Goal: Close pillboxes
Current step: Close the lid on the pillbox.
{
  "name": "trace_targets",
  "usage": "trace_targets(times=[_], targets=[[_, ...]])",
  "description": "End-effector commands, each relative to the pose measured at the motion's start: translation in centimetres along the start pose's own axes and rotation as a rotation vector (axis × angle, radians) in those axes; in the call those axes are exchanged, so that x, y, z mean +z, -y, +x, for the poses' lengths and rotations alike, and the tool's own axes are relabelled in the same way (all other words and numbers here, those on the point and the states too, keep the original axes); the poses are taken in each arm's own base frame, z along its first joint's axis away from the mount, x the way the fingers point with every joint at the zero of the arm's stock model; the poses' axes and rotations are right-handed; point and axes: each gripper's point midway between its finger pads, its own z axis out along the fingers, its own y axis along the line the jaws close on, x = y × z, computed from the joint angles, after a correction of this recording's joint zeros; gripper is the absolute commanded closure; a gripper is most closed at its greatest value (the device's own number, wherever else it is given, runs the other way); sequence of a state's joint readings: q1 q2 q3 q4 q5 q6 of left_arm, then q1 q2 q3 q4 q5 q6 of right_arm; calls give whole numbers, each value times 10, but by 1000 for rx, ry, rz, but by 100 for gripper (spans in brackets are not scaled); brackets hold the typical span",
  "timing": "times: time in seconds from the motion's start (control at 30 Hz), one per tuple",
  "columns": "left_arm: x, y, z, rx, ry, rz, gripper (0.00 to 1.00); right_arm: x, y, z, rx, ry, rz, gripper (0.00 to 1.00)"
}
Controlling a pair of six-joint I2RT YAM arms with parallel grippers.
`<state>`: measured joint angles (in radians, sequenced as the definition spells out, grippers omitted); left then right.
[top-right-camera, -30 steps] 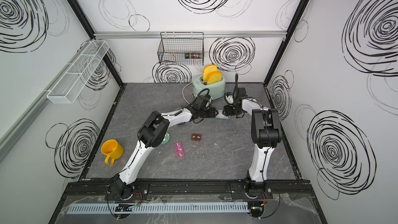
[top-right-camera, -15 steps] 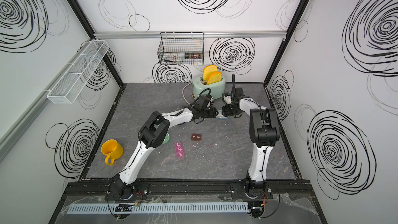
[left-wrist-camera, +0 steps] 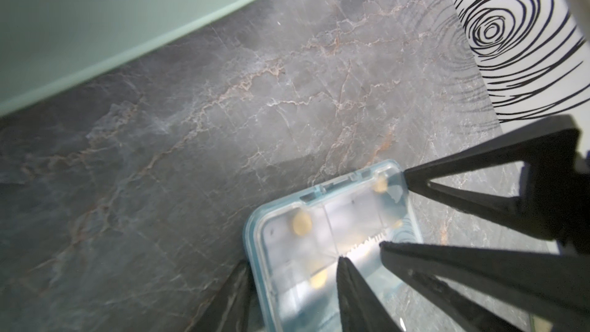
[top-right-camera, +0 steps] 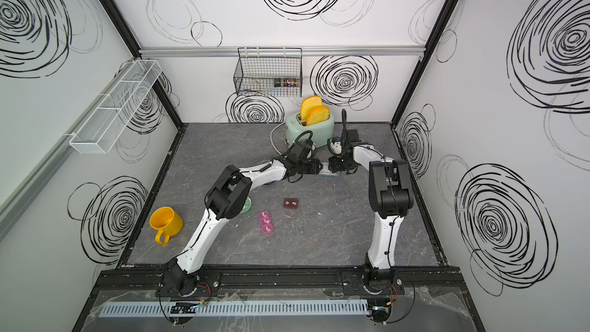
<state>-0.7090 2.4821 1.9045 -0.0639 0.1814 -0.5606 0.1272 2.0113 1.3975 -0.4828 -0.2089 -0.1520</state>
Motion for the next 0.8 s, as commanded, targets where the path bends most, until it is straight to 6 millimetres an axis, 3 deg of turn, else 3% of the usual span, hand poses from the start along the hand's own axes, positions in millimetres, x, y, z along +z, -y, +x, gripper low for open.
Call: trace_targets(times=[0.0, 0.47, 0.77], targets=[[24, -31, 66, 18, -152, -101, 54, 38, -13, 57, -13, -212, 6, 38], [23, -28, 70, 20, -156, -110, 57, 61, -20, 103, -35, -381, 105, 38], [22, -30, 70, 16, -155, -107, 57, 40, -15, 93, 60, -303, 100, 39]])
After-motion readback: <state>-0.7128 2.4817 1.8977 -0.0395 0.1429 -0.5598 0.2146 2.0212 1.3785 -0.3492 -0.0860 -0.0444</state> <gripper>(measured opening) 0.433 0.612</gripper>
